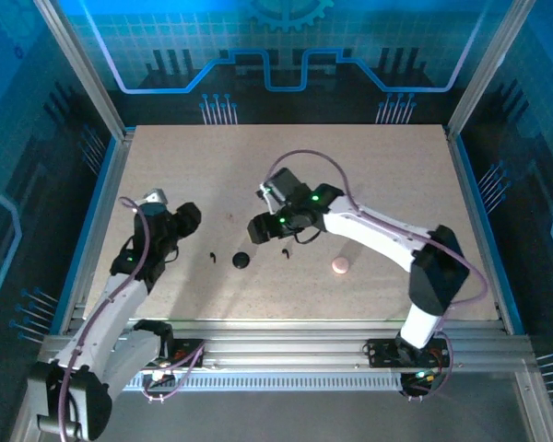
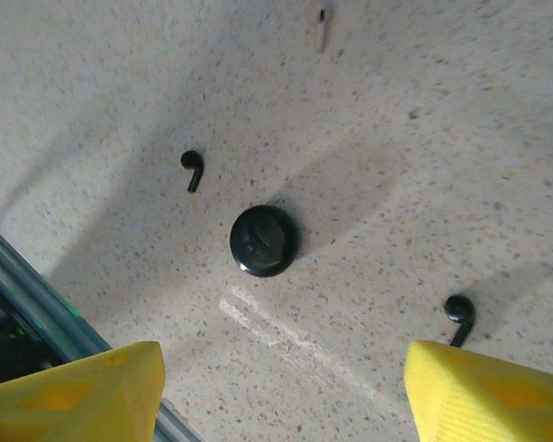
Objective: Insert wireless bluetooth earbuds into charging case
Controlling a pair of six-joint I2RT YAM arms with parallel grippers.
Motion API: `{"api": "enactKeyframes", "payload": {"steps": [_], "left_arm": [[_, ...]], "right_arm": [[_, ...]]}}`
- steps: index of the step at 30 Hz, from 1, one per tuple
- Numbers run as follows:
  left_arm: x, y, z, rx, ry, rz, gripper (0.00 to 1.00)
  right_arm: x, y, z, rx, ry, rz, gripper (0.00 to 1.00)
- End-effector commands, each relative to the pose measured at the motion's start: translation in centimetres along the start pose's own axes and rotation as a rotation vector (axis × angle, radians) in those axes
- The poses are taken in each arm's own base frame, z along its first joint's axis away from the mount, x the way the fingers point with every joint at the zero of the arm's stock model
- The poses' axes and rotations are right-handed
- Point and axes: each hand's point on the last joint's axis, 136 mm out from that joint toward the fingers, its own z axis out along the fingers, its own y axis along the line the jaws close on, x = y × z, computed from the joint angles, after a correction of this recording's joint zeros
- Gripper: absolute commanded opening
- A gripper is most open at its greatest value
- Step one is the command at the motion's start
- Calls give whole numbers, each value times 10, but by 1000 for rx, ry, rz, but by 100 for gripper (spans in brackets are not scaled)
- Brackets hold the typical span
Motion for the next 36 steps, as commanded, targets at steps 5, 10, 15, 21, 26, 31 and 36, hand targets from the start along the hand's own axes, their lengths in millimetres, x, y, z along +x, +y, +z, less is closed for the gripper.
{"api": "enactKeyframes", "payload": {"steps": [5,10,15,21,26,31,36], "left_arm": [[22,59,-17,-195,164,-237,67],[24,75,-18,-226,198,-284,70],[21,83,-17,-230,216,-304,71],[20,89,-17,-230,217,-316,71],[21,91,-17,-232,228,-309,71],[19,89,-18,-228,228,-305,71],[19,90,-18,-230,230,-303,71]], "right_arm": [[30,7,44,168,260,-167,71],[30,19,71,194,305,-201,72],[32,26,94,195,341,-204,72],[40,28,120,206,386,-240,72],[46,29,137,218,409,-291,72],[52,22,149,245,430,-287,71],[55,12,153,309,431,-306,60]]}}
